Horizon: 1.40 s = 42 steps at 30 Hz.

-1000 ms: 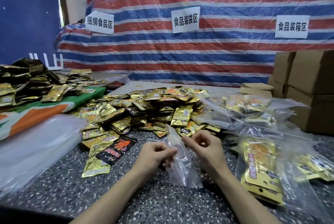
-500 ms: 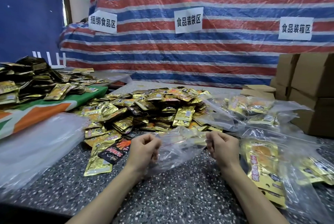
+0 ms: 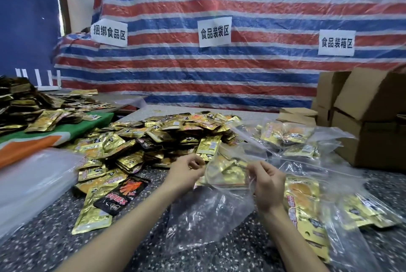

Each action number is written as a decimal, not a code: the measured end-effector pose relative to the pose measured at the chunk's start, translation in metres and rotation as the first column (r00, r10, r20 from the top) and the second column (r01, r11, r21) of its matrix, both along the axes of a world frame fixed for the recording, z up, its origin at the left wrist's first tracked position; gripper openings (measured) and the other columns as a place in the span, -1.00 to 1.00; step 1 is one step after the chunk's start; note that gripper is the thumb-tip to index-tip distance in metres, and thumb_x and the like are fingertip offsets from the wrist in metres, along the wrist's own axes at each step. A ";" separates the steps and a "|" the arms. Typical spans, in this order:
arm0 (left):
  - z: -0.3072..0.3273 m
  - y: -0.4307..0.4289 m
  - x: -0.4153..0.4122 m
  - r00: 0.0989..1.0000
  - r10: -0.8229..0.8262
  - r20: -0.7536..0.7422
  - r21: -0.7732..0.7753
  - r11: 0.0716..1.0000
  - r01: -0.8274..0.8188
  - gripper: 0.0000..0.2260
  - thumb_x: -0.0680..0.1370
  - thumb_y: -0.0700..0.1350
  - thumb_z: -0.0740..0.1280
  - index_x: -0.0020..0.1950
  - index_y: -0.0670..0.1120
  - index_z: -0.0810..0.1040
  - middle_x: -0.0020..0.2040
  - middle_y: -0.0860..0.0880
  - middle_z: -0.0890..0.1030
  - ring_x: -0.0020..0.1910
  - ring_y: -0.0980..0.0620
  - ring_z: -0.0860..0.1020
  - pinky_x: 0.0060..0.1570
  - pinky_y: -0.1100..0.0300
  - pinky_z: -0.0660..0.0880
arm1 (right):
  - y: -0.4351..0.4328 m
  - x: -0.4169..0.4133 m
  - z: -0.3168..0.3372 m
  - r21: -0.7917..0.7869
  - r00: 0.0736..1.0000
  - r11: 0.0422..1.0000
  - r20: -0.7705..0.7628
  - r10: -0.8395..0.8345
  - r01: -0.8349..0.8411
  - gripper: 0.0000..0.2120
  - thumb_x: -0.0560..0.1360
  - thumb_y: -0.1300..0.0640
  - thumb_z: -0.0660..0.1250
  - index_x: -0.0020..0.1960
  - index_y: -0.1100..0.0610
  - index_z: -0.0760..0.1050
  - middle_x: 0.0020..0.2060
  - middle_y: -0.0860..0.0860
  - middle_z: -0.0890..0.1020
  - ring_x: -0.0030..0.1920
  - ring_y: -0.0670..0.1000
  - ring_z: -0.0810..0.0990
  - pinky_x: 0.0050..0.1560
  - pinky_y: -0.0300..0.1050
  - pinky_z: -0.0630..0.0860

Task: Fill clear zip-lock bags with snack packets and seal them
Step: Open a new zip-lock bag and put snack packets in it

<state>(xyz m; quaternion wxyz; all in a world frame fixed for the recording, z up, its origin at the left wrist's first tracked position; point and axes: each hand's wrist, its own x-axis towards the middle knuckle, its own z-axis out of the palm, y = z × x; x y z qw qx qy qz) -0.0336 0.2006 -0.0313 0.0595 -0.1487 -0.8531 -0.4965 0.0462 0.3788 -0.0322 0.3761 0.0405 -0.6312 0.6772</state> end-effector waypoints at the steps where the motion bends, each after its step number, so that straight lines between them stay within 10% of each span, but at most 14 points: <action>1: -0.006 0.009 -0.005 1.000 0.003 0.000 -0.128 0.992 -0.003 -0.83 0.49 0.03 0.48 0.01 0.01 0.62 -0.04 0.03 0.64 -0.11 0.05 0.58 -0.18 0.17 0.53 | 0.000 0.000 0.000 0.008 1.000 1.000 -0.001 0.002 -0.002 -0.58 0.51 0.37 0.29 -0.50 0.15 0.35 -0.58 -0.09 0.32 -0.51 -0.11 0.26 -0.48 -0.29 0.26; 4: -0.018 0.031 -0.016 0.980 0.132 -0.149 -0.400 0.898 -0.182 -0.76 0.51 0.13 0.41 0.07 0.01 0.58 0.07 0.02 0.57 0.00 0.05 0.46 -0.03 0.15 0.44 | -0.001 -0.002 -0.001 0.006 1.000 1.000 -0.022 0.008 -0.008 -0.62 0.49 0.35 0.30 -0.48 0.16 0.37 -0.59 -0.12 0.34 -0.51 -0.14 0.28 -0.49 -0.36 0.27; 13: -0.018 0.041 -0.027 0.941 0.140 -0.307 -0.573 0.763 -0.300 -0.76 0.60 0.19 0.21 -0.02 0.04 0.49 0.11 0.01 0.51 0.15 -0.05 0.40 0.15 0.02 0.33 | -0.004 0.004 0.003 0.067 0.999 0.996 -0.003 0.051 -0.051 -0.75 0.35 0.15 0.28 -0.46 0.21 0.41 -0.57 -0.06 0.36 -0.50 -0.12 0.30 -0.48 -0.31 0.26; 20: 0.016 0.008 -0.014 0.937 0.201 -0.286 -0.095 0.967 -0.237 -0.72 0.68 0.00 0.15 -0.14 -0.12 0.43 -0.14 -0.09 0.55 -0.23 -0.01 0.49 -0.24 0.11 0.43 | -0.006 0.009 0.006 0.074 0.999 0.996 0.000 0.043 -0.043 -0.66 0.45 0.21 0.35 -0.48 0.16 0.38 -0.59 -0.11 0.36 -0.50 -0.15 0.29 -0.47 -0.38 0.26; 26: 0.073 -0.033 0.020 0.930 0.255 -0.265 0.150 0.964 -0.222 -0.68 0.67 -0.03 0.23 -0.20 -0.19 0.48 -0.31 -0.05 0.52 -0.44 0.13 0.40 -0.51 0.38 0.33 | -0.006 0.008 0.004 0.071 0.999 0.998 0.035 0.001 -0.003 -0.61 0.52 0.35 0.32 -0.46 0.16 0.37 -0.60 -0.13 0.35 -0.51 -0.14 0.27 -0.48 -0.37 0.26; 31: 0.126 -0.049 0.059 0.915 0.228 -0.334 0.237 0.960 -0.152 -0.65 0.62 -0.02 0.32 -0.13 -0.32 0.57 -0.18 -0.38 0.57 -0.32 -0.22 0.48 -0.28 -0.04 0.44 | -0.010 0.010 0.007 0.062 0.998 0.998 0.054 -0.031 0.027 -0.68 0.53 0.32 0.31 -0.39 0.21 0.41 -0.54 -0.06 0.37 -0.48 -0.11 0.29 -0.43 -0.32 0.28; 33: 0.138 -0.042 0.072 0.928 0.176 -0.329 0.228 0.968 -0.102 -0.66 0.61 0.00 0.32 -0.11 -0.30 0.59 -0.14 -0.37 0.61 -0.24 -0.35 0.56 -0.24 -0.14 0.51 | -0.012 0.011 0.008 0.057 0.999 0.998 0.042 -0.026 0.023 -0.69 0.53 0.33 0.30 -0.38 0.24 0.42 -0.53 -0.06 0.38 -0.48 -0.13 0.30 -0.43 -0.34 0.29; 38: 0.133 -0.007 0.089 0.927 0.105 -0.361 0.038 0.995 -0.098 -0.67 0.63 -0.04 0.30 -0.29 -0.15 0.59 -0.34 -0.06 0.65 -0.41 0.09 0.59 -0.47 0.24 0.50 | -0.013 0.017 0.010 -0.010 0.995 0.995 0.013 0.100 -0.100 -0.65 0.56 0.29 0.32 -0.40 0.16 0.44 -0.57 -0.09 0.40 -0.54 -0.14 0.33 -0.50 -0.34 0.31; 42: 0.109 0.014 0.077 0.949 0.125 -0.291 -0.127 0.978 -0.168 -0.57 0.64 0.06 0.25 -0.30 -0.20 0.59 -0.36 -0.11 0.63 -0.41 -0.03 0.49 -0.28 0.08 0.48 | -0.012 0.016 0.011 -0.122 0.973 0.966 0.021 0.231 -0.227 -0.75 0.58 0.18 0.33 -0.27 0.19 0.51 -0.50 -0.05 0.47 -0.50 -0.07 0.40 -0.47 -0.26 0.35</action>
